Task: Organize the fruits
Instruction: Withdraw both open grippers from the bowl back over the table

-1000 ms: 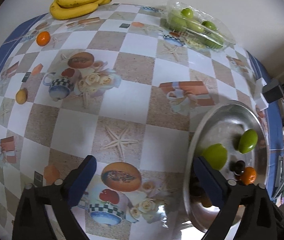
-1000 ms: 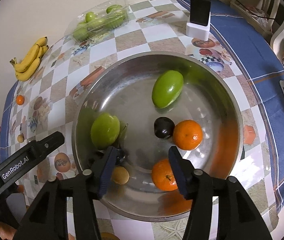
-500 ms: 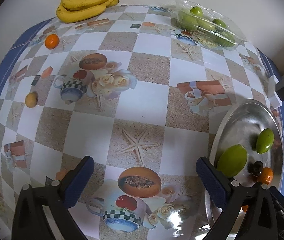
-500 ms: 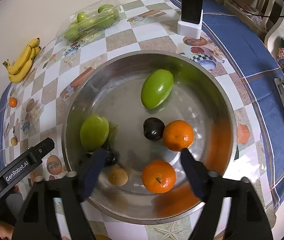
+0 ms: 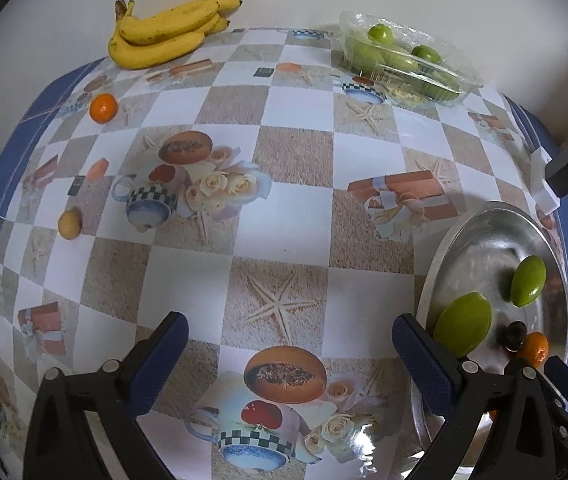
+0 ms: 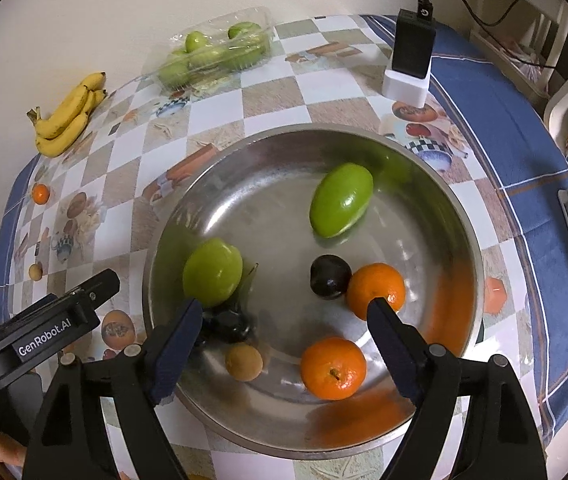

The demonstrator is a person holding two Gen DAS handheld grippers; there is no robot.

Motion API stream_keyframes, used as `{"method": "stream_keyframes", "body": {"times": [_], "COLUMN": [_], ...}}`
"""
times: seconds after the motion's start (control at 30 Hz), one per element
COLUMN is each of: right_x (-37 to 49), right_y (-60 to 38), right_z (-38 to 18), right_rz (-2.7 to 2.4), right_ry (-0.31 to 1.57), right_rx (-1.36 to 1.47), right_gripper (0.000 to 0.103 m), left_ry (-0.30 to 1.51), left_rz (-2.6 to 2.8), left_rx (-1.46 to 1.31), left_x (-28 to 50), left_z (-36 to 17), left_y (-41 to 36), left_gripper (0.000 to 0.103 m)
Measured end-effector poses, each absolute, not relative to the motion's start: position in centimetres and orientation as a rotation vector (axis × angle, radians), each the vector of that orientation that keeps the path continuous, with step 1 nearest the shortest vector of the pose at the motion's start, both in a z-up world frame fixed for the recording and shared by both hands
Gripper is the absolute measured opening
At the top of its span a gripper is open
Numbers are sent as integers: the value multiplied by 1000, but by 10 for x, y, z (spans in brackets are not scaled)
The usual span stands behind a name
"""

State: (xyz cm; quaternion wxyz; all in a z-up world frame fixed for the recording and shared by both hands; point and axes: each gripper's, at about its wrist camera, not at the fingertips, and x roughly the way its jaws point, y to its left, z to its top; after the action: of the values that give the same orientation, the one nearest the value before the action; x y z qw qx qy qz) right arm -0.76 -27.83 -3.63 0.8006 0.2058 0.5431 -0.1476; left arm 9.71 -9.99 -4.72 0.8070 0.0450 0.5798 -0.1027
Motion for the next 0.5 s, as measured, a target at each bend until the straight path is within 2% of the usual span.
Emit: {"method": "stream_keyframes", "body": {"times": [0.5], "right_x": [-1], "right_y": [-268], "right_z": [-34], "right_rz": [-311], "right_ry": [1136], "right_rx": [429], "right_gripper": [85], "left_ry": [1186], "left_rz": [-192], "left_rx": [130], "left_x": [110], "left_z": [-38], "left_y": [-74], "left_gripper": [103]}}
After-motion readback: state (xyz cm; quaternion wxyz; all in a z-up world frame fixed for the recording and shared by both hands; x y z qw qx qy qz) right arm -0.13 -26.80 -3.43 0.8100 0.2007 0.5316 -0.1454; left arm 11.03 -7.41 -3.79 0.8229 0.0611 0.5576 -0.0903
